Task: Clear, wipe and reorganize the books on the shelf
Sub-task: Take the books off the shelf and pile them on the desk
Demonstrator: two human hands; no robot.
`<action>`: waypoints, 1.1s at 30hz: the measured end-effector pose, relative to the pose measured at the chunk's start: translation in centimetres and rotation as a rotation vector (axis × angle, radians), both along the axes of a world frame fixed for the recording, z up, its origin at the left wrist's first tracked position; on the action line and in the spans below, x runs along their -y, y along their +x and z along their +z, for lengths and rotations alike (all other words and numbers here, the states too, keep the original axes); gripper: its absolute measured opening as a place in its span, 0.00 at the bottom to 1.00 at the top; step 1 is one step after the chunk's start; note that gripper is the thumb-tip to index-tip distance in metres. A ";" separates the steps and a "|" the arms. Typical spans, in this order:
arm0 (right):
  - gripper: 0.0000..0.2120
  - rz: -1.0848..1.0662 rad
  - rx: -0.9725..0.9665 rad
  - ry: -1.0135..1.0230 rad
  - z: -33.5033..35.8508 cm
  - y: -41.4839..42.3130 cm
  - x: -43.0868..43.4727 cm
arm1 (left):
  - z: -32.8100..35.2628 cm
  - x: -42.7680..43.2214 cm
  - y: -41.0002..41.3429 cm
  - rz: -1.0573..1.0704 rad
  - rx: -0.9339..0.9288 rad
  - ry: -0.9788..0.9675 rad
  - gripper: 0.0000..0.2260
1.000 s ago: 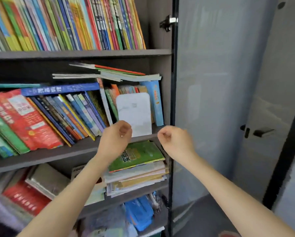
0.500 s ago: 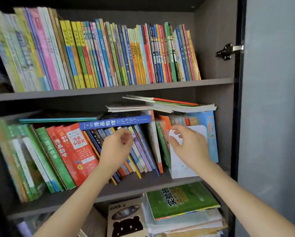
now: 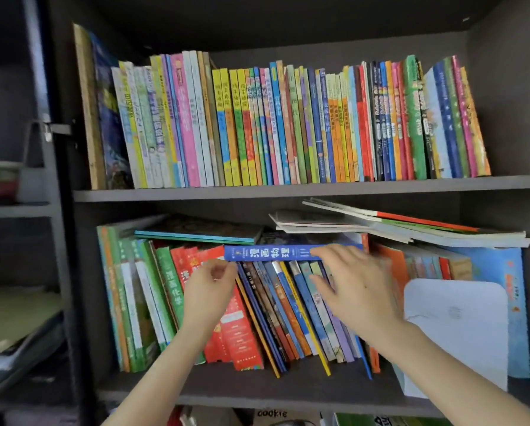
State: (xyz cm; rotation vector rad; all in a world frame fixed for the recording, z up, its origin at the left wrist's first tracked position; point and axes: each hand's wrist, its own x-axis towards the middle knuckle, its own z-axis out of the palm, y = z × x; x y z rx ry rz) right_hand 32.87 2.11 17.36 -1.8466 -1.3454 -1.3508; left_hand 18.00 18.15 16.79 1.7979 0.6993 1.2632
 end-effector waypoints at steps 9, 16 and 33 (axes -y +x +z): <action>0.28 -0.055 0.188 -0.113 1.6 -0.3 -5.4 | 4.7 -6.9 -1.1 0.081 0.252 -0.454 0.11; 0.19 -0.082 0.125 0.376 3.1 2.7 2.2 | 6.4 -7.7 0.6 0.203 0.150 -0.372 0.13; 0.11 -0.152 0.188 0.075 6.5 9.1 4.2 | 6.2 10.7 6.8 -0.668 -0.040 -0.185 0.20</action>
